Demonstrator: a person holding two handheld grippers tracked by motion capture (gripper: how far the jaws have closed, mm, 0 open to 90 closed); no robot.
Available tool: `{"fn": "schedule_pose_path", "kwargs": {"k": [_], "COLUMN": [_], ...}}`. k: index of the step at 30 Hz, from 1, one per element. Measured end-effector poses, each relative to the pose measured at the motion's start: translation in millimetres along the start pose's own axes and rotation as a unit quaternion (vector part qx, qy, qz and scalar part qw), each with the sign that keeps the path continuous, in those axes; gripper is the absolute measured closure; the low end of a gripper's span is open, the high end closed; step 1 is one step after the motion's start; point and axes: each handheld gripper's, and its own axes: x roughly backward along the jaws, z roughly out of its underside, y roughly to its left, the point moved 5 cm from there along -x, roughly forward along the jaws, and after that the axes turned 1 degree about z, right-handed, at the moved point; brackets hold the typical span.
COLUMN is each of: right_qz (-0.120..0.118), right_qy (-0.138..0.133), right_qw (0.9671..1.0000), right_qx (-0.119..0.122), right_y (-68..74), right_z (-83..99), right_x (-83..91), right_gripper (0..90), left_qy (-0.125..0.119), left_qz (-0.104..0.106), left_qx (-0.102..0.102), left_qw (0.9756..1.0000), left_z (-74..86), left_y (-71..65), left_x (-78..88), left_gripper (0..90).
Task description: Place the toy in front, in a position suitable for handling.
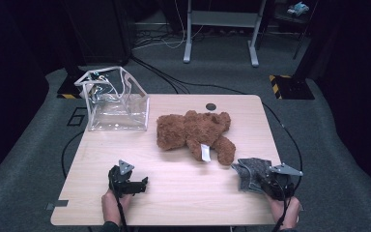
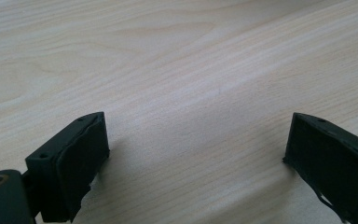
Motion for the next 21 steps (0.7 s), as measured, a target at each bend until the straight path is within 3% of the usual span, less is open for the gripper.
{"fn": "schedule_pose_path", "kwargs": {"k": [11,21], "right_qz": [0.027,0.041], "right_qy": [0.006,0.024], "right_qw": [0.9989,0.9978], "right_qx": [-0.038,-0.046], "right_y": [-22.2,-30.8], "right_z": [-19.0,-35.8], "right_x": [-27.5,-51.8], "right_gripper": [73.6,70.5], "left_qy": [0.0,0.0], "left_qz": [0.0,-0.002], "left_qx": [0.0,-0.002], "left_qw": [1.0,1.0], "left_z": [0.0,-0.1], "left_y": [0.0,0.4], "left_x": [-0.1,0.0], "left_gripper": [5.8,5.9]}}
